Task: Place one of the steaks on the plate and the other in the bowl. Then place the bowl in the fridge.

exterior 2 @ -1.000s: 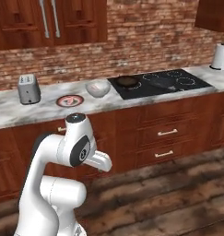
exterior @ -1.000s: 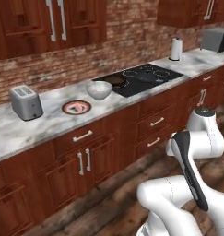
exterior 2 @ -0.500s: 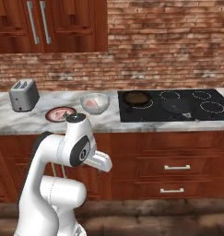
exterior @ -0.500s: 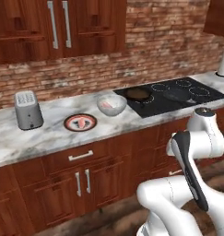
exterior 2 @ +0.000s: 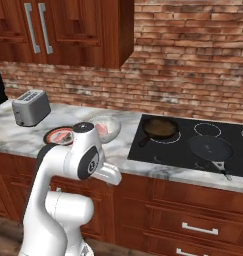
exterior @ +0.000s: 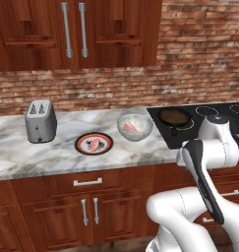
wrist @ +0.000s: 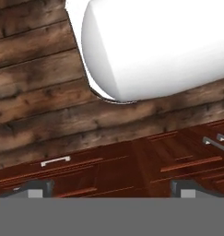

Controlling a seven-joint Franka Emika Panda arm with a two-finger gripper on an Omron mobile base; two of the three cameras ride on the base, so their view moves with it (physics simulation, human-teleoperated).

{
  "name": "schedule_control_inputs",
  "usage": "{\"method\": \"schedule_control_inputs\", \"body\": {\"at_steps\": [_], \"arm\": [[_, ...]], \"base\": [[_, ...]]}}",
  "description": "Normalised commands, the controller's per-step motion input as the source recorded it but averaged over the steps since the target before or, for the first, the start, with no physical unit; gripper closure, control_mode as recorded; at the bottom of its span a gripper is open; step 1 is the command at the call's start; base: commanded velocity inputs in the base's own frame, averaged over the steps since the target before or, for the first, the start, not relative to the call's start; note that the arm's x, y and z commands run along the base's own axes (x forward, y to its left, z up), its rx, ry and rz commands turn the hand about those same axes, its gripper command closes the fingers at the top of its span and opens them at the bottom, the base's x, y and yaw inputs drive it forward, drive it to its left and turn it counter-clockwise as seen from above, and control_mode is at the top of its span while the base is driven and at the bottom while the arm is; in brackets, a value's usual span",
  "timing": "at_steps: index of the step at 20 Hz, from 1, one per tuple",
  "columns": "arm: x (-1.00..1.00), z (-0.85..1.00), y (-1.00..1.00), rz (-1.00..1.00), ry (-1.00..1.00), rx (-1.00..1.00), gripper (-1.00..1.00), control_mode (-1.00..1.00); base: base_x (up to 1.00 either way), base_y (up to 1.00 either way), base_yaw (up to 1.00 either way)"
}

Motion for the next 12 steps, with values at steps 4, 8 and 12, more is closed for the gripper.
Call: {"method": "schedule_control_inputs", "body": {"at_steps": [4,8,12], "arm": [[0.0,0.0,0.0,0.0,0.0,0.0,-1.0,1.0],[0.0,0.0,0.0,0.0,0.0,0.0,-1.0,1.0],[0.0,0.0,0.0,0.0,0.0,0.0,-1.0,1.0]], "base": [[-0.07,0.01,0.0],[-0.02,0.05,0.0],[0.0,0.18,0.0]]}}
